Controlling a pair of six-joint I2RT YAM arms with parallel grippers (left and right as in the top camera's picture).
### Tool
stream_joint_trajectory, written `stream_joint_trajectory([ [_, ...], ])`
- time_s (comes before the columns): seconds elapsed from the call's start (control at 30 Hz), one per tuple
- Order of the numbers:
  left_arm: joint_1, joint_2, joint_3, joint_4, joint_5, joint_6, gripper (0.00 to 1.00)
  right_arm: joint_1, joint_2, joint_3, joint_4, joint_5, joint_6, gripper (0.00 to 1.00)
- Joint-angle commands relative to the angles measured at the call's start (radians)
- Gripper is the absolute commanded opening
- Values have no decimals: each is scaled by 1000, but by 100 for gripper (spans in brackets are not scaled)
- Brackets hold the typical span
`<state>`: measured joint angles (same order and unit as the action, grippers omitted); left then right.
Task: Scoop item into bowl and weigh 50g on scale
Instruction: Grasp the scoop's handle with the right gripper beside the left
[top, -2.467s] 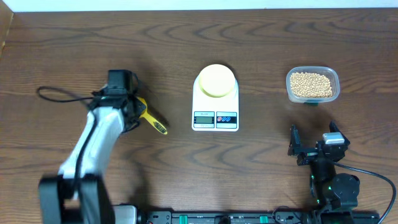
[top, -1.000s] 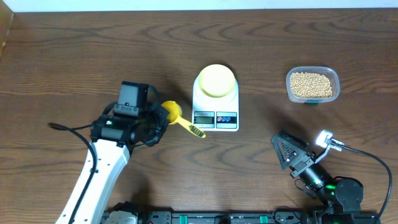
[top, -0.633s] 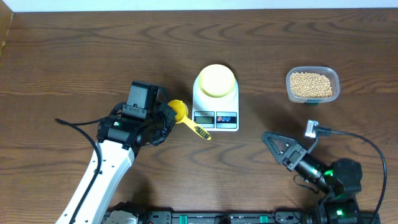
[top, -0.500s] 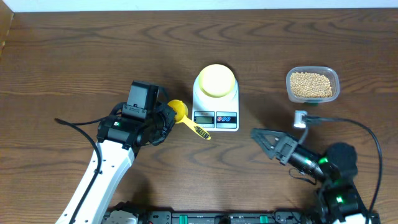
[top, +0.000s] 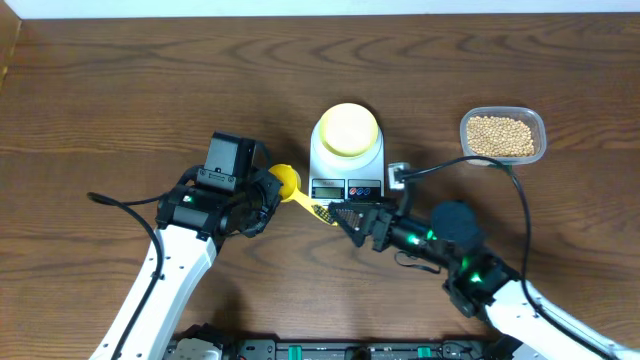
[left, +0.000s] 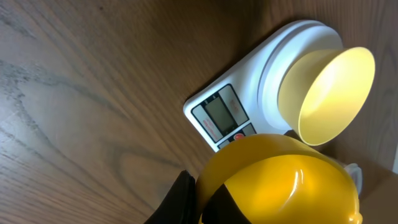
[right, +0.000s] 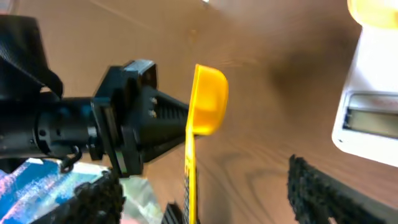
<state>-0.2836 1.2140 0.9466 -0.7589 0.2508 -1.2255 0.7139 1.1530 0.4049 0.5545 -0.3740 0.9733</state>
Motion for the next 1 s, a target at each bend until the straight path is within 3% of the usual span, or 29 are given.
stream_joint_trajectory([
  [0.0, -4, 0, 4, -6, 4, -18, 7, 60, 53, 14, 53, 111, -5, 77],
  [0.2, -26, 0, 4, -21, 15, -18, 7, 96, 88, 14, 79, 139, 44, 70],
  [0.47, -111, 0, 4, -21, -32, -18, 7, 130, 89, 14, 108, 140, 89, 42],
  [0.97, -111, 0, 4, -21, -31, -18, 7, 171, 89, 14, 97, 182, 156, 17],
])
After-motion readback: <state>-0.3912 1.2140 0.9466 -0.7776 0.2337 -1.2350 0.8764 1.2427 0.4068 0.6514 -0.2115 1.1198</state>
